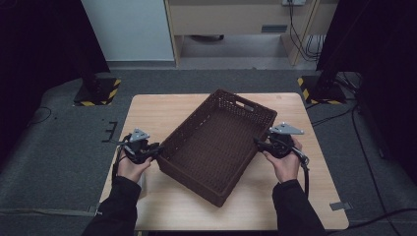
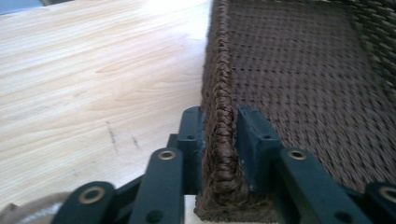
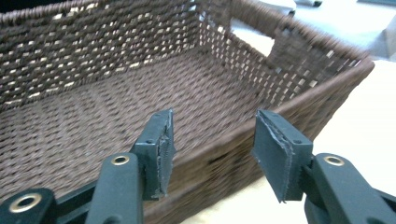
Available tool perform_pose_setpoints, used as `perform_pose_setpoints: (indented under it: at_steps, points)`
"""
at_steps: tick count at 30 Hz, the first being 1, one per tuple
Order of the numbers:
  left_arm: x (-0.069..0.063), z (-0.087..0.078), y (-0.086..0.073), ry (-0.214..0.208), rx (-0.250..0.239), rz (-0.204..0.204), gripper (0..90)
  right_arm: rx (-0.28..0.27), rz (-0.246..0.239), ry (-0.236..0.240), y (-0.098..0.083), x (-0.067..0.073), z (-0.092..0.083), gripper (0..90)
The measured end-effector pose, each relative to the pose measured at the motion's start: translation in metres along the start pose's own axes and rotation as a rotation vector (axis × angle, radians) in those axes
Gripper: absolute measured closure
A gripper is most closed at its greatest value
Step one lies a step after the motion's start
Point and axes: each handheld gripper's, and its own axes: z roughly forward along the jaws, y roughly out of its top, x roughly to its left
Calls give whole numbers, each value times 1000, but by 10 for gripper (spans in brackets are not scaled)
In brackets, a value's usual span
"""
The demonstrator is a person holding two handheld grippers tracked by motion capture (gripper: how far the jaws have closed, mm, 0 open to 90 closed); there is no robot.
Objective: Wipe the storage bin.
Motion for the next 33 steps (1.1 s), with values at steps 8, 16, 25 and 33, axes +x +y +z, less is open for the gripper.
perform_pose_setpoints:
  at_steps: [8, 16, 25, 33]
  points:
    - [17, 12, 7, 34, -14, -33, 741, -33, 41, -53, 5, -22, -3, 428]
    - [20, 9, 11, 45, -17, -75, 620, -2, 52, -67, -1, -34, 2, 443]
    - [3, -27, 5, 33, -63, -90, 486, -28, 48, -69, -7, -27, -2, 495]
    - [-21, -21, -7, -2, -41, -81, 455, -8, 42, -52, -2, -24, -11, 477]
